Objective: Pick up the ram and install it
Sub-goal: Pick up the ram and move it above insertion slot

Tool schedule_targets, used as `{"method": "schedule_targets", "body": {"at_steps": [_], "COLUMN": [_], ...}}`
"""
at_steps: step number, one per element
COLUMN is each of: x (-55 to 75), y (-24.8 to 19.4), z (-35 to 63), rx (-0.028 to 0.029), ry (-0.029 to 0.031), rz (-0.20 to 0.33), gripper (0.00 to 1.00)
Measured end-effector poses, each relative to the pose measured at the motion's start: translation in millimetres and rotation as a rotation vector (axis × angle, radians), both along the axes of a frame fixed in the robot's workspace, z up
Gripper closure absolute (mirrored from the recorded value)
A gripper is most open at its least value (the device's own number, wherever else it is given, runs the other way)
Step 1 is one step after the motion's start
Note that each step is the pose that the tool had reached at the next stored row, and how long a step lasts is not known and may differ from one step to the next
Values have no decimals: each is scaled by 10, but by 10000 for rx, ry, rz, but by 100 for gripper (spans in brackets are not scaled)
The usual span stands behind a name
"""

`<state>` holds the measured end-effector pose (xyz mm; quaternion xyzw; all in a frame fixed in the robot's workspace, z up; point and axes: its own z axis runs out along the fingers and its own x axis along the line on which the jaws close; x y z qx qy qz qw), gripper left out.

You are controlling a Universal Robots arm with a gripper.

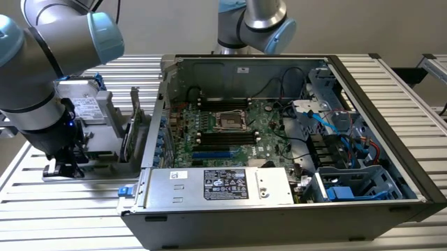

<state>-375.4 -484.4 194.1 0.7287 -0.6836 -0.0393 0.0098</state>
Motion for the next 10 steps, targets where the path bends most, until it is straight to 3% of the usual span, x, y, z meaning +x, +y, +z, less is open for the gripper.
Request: {"method": "schedule_targets", "body": {"at_steps": [10], "x": [19], "y": [10], "z": [-19], "rx": [-1], "ry": [0], "rz": [-2], "gripper": [57]}}
